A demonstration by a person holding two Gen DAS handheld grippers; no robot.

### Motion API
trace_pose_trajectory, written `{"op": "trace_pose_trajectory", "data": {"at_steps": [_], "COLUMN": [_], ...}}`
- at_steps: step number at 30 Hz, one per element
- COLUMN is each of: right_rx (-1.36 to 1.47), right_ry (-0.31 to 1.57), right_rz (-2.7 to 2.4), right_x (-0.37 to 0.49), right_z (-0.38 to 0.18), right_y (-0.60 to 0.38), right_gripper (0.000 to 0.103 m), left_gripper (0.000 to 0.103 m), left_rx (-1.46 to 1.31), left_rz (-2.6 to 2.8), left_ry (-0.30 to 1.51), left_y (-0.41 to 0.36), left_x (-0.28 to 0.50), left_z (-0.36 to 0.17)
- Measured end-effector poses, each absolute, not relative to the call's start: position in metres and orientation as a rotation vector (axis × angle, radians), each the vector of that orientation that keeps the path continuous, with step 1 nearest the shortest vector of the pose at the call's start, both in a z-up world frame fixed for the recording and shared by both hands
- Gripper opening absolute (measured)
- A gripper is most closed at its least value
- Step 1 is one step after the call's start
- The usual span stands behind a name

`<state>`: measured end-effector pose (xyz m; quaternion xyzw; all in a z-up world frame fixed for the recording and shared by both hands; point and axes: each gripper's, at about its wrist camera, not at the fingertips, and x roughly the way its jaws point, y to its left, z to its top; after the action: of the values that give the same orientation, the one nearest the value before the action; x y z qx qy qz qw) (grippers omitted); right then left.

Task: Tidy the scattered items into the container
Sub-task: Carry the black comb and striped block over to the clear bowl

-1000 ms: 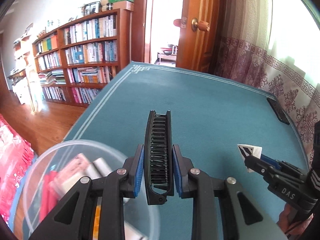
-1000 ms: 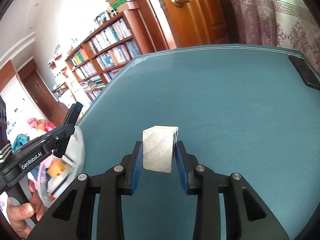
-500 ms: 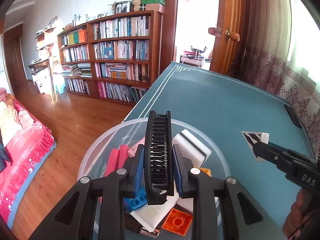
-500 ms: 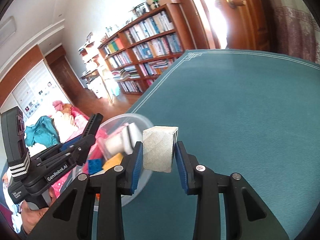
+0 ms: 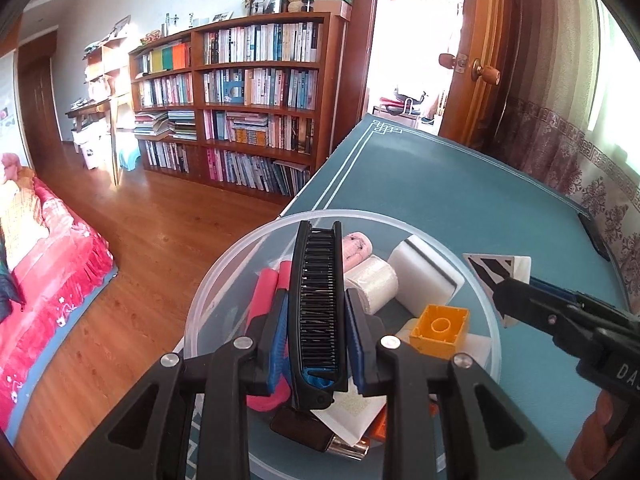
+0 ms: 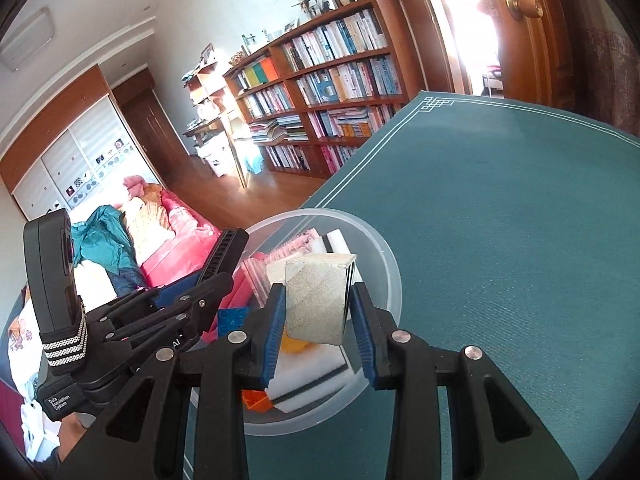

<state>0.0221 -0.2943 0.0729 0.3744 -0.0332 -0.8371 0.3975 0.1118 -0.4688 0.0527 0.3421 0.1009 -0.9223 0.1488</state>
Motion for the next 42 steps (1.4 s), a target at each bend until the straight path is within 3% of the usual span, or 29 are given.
{"op": "trace_pose_trajectory", "data": {"at_steps": [42], "right_rx": [0.952], "right_ry": [-0.01], "right_rz": [-2.118], "right_x": [0.008], "right_z": [0.07], "right_y": [-0.332], "right_gripper": [0.035], "left_gripper": [0.03], "left_rx": [1.054], "left_rz": [-2.658], "left_ry": [0.347], "left_y": [-0.477], "left_x": [0.121], "left_z": [0.033]}}
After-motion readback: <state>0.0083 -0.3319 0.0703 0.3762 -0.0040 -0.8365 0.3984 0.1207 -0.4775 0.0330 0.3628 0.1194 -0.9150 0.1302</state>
